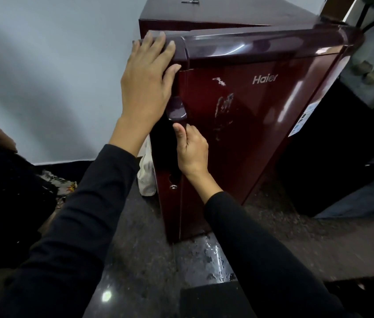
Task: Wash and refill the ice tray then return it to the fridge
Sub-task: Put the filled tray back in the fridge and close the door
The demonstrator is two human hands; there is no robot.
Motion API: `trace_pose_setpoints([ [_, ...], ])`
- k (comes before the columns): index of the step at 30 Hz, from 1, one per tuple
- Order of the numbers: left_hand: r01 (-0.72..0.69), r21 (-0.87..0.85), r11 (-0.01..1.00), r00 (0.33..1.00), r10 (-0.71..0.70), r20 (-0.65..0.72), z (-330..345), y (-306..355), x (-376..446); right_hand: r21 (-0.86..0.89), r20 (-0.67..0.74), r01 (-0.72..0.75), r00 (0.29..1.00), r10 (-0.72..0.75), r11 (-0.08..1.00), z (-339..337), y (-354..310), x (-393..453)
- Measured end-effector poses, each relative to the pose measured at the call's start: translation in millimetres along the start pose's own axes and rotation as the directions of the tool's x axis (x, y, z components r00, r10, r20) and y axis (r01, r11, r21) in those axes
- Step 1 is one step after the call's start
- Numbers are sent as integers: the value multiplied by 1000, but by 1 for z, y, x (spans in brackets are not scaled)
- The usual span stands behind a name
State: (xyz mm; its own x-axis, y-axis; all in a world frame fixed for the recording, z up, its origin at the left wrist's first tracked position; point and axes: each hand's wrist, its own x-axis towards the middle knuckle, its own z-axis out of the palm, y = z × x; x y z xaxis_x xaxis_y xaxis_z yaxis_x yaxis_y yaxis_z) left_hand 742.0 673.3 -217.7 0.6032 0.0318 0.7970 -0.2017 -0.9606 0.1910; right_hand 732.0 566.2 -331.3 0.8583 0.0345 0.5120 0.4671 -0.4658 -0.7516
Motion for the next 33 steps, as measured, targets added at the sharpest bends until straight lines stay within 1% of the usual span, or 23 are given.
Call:
trace_pose_setpoints([
  [5, 39, -69, 997, 999, -37, 34, 15, -23, 19, -29, 83, -2, 997, 4, 1000, 12, -1, 23],
  [9, 51, -102, 993, 998, -46, 53, 25, -38, 31, -54, 163, -32, 986, 40, 998, 20, -1, 40],
  [17, 98, -161, 982, 990, -81, 114, 42, -57, 54, -104, 273, -88, 955, 114, 991, 35, 4, 73],
  [20, 120, -168, 978, 985, -96, 143, 48, -63, 61, -105, 294, -148, 940, 173, 983, 39, 4, 83],
  [24, 150, -224, 963, 981, -118, 151, 54, -66, 68, -18, 322, -247, 916, 240, 969, 37, -2, 92],
  [27, 156, -224, 962, 981, -125, 147, 56, -66, 69, -12, 346, -286, 898, 273, 958, 34, -6, 93],
  [29, 182, -200, 963, 978, -157, 135, 58, -63, 67, 7, 376, -308, 882, 283, 951, 29, -9, 94],
  [31, 226, -217, 950, 971, -203, 124, 57, -57, 68, 33, 394, -374, 857, 332, 927, 20, -14, 92],
  [32, 257, -211, 943, 966, -240, 101, 55, -51, 68, 30, 389, -400, 849, 358, 916, 15, -14, 90],
  [33, 278, -199, 940, 961, -269, 68, 57, -48, 65, 37, 359, -396, 862, 358, 917, 10, -10, 89],
])
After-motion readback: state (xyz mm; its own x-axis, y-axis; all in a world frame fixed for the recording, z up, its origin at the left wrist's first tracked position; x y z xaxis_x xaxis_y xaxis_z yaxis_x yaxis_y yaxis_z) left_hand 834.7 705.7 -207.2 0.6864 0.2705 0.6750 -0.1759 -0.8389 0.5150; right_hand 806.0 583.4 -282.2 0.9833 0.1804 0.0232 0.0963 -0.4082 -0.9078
